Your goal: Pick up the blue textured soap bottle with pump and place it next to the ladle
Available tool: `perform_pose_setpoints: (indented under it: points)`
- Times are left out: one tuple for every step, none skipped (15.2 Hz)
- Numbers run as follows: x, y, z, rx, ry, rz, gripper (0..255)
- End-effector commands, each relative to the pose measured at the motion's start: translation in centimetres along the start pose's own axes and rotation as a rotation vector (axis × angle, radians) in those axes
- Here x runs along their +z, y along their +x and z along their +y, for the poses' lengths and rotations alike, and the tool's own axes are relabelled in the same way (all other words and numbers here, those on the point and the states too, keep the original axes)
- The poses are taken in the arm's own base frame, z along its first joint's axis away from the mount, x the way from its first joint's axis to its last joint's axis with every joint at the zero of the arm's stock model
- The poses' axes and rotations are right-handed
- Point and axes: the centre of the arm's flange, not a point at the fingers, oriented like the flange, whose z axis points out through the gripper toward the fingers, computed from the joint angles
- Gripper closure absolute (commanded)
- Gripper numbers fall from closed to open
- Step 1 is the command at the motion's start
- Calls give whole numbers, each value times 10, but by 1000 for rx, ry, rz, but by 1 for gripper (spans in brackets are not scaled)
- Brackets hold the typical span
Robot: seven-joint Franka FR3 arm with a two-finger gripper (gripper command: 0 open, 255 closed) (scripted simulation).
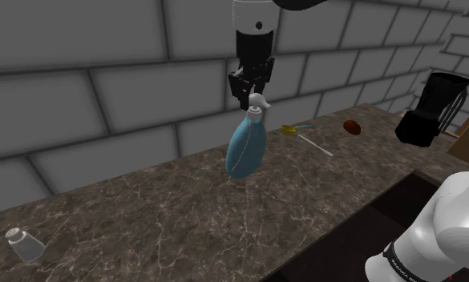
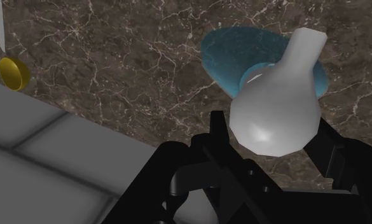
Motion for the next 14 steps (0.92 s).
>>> perform_pose_setpoints:
  points:
    - [-10,2,1,0,0,0,255]
    - [-15,2,2,0,0,0,255]
    - [-20,2,2,0,0,0,255]
    - [-25,2,3,0,0,0,255]
    - [-30,2,4,0,0,0,255]
    - [-36,3,5,0,0,0,255]
    - [-41,3,6,0,0,0,255]
    - [-46,3,7,0,0,0,255]
    - [-51,3,7,0,0,0,255]
    - [-57,3,8,0,0,0,255]
    - [-62,3,9,0,0,0,255]
    - [-67,4,10,0,0,0,255]
    - [-72,4,11,0,0,0,255]
    - [-77,4,11,0,0,0,255]
